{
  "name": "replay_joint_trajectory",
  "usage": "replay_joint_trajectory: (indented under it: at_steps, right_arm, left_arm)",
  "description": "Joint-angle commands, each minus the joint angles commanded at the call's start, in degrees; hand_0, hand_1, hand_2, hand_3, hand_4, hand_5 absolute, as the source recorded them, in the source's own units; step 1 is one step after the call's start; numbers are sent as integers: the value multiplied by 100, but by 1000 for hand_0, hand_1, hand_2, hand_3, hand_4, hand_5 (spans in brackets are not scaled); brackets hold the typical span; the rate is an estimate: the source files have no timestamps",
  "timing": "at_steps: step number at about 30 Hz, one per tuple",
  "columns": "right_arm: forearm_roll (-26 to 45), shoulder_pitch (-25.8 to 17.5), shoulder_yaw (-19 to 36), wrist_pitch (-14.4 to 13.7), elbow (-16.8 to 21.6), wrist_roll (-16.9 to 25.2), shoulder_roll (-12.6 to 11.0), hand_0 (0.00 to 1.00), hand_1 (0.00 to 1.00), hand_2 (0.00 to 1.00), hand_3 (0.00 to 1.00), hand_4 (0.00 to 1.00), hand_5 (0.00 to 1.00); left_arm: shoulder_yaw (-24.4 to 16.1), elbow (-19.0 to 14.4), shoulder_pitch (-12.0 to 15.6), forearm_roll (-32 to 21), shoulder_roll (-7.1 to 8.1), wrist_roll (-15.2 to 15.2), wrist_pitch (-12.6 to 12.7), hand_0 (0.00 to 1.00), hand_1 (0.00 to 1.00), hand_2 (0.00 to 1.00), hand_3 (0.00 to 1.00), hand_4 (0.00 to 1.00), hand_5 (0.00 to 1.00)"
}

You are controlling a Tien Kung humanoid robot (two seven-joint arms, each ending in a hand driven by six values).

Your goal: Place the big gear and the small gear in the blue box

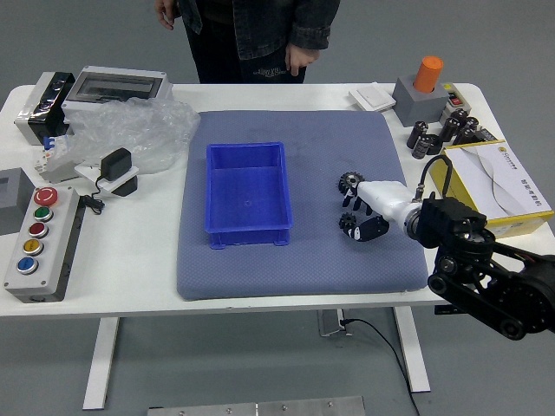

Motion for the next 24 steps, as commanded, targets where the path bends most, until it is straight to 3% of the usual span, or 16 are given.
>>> replay_joint_trajectory:
  at_steps: [24]
  right_arm:
    - [-53,-39,-81,-128,-280,110,151,630,510,574,646,702,254]
  left_arm:
    - [12,0,7,25,-23,9,-7,728,678,693,696,433,23]
